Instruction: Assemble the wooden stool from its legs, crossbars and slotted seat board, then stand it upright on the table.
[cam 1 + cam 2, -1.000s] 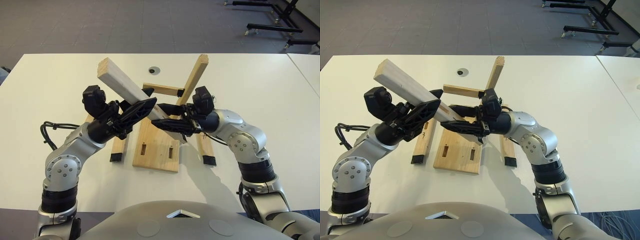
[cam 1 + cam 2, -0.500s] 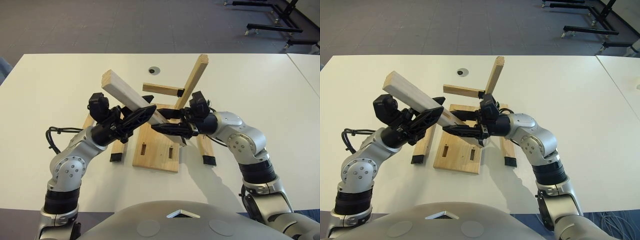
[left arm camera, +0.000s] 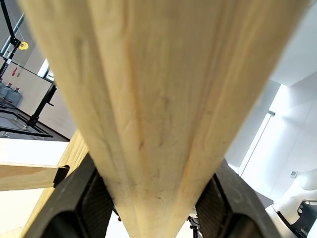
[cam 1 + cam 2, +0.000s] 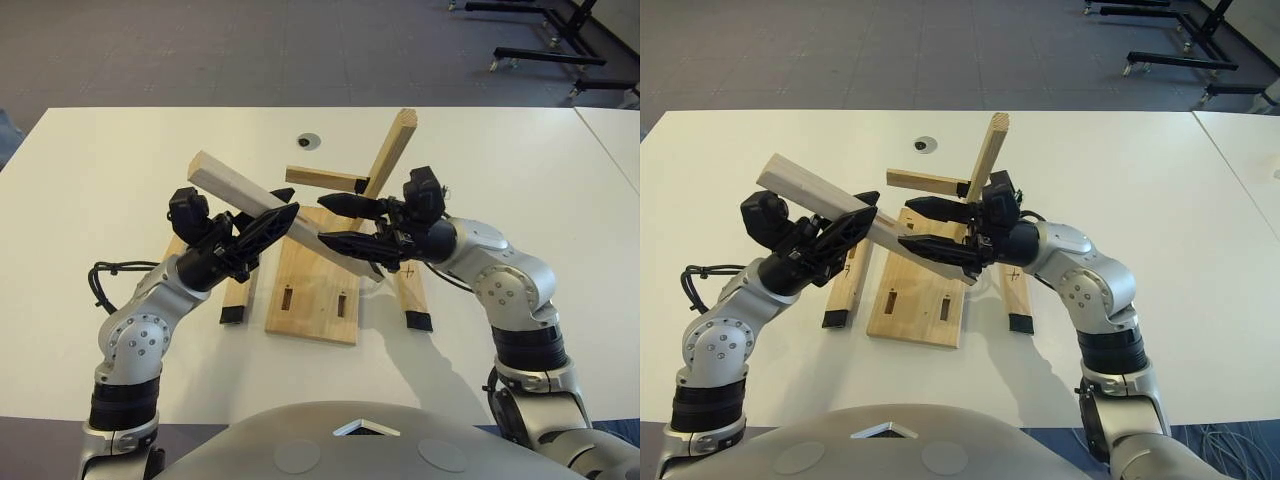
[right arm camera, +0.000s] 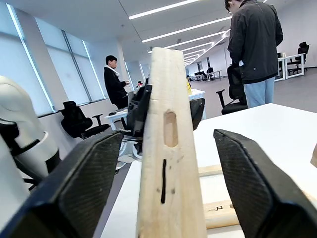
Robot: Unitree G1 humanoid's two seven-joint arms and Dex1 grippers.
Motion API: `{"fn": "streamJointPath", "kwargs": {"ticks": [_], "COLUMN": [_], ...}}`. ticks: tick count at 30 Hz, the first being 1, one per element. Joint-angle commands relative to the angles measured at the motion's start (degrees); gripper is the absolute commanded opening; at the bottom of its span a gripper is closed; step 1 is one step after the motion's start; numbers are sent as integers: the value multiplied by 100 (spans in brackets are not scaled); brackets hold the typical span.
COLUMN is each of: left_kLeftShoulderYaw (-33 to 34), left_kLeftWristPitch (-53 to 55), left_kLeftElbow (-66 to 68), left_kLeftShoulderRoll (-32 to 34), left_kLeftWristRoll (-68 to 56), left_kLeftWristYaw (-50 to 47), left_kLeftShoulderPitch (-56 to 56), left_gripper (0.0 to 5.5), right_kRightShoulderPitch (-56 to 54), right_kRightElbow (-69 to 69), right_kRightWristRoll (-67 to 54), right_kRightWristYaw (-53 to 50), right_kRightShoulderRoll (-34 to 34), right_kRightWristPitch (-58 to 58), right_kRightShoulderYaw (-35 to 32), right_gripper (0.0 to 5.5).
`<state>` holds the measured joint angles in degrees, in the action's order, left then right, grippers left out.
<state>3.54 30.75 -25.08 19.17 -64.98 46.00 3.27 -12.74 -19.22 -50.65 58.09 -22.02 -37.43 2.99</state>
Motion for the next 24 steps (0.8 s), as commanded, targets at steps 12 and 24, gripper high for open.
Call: {"fn": "streamJointPath", "kwargs": {"ticks": [12,24], "left_kLeftShoulderYaw": [203,29], "left_kLeftWristPitch": [-1133,-3674], "left_kLeftElbow": [109,2536], "left_kLeftShoulderRoll": [657,564], "left_kLeftWristRoll": [2253,4044], "left_kLeftWristYaw": [101,779], "left_kLeftShoulderPitch": [-74,-1531], "left_gripper": [203,203], "right_kRightShoulderPitch": [-289,-630], "right_kRightElbow": [-804,-582], "right_kRightWristRoll": [-2075,-2053], "right_kRightWristYaw": [-930,-1198], "right_kRightShoulderRoll": [-352,67], "right_kRightWristPitch": [-284,-23], "right_kRightShoulderYaw": [-1447,-1100], "right_gripper": [540,540]}}
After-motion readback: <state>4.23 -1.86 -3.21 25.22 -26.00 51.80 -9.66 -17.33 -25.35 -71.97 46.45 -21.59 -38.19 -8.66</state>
